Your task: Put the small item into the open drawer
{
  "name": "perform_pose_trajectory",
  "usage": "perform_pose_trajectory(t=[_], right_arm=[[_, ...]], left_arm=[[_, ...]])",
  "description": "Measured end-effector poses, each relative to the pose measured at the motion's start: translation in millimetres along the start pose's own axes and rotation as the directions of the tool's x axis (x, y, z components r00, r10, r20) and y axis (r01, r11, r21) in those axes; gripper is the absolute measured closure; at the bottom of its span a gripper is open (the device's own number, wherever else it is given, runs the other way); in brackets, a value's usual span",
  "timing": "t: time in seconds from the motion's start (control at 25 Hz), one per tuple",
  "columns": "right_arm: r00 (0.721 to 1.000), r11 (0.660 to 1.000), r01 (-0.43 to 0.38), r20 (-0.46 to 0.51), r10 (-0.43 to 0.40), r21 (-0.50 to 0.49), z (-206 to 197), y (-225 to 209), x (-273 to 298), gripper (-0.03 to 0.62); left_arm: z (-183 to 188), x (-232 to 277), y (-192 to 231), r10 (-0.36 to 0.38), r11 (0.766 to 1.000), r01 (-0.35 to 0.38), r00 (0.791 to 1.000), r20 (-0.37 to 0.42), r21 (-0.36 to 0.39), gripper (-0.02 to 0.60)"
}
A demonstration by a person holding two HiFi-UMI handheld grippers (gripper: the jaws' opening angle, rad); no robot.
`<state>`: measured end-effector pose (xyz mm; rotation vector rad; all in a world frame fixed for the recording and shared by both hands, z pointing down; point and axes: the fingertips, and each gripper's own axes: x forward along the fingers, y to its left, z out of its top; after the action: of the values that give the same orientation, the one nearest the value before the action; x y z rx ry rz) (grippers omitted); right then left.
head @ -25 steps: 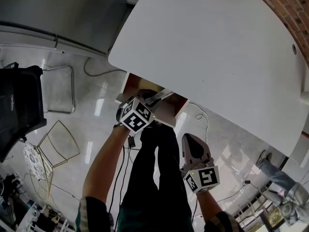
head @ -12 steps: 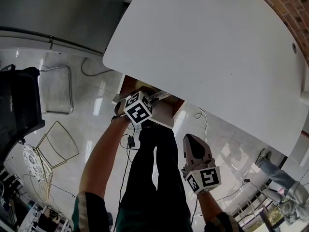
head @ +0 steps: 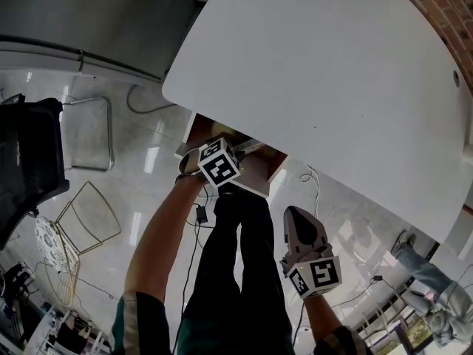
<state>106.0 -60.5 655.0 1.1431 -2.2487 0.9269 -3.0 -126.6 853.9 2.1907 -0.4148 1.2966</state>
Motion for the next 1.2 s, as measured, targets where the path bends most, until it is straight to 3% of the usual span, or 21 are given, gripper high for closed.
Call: perform_pose_trajectory(t=[0.52,0.64,0.8,0.96,1.2], right_arm=[[1.0,1.0,-0.001,0.0,0.001,0.023,-3,0,2,0.571],[1.0,1.0,-0.002,0.022,0.001,0.031,2,2,4,0.571],[1.0,1.0,-0.004,-0.017,0.005,0.018,-6,3,3,0.571],[1.0,0.999,-0.006,0.021,0.005,0.039,5,8,8,0.571],[1.0,1.0,-0.011,-0.022,0.011,0.02,-4,7,6,0.571]], left_arm=[[-8,18,9,0.025,0.999,-0.021,0.995,-0.092,0.042,0.476],[-8,17,12,0.034,0.999,-0.032,0.996,-0.083,0.022,0.476],[-6,14,17,0.047,0.999,-0.048,0.997,-0.063,-0.005,0.476],[-5,10,25,0.089,0.996,-0.089,0.995,-0.044,0.006,0.465],[-9,6,33,0.113,0.994,-0.113,0.992,-0.056,0.005,0.449]])
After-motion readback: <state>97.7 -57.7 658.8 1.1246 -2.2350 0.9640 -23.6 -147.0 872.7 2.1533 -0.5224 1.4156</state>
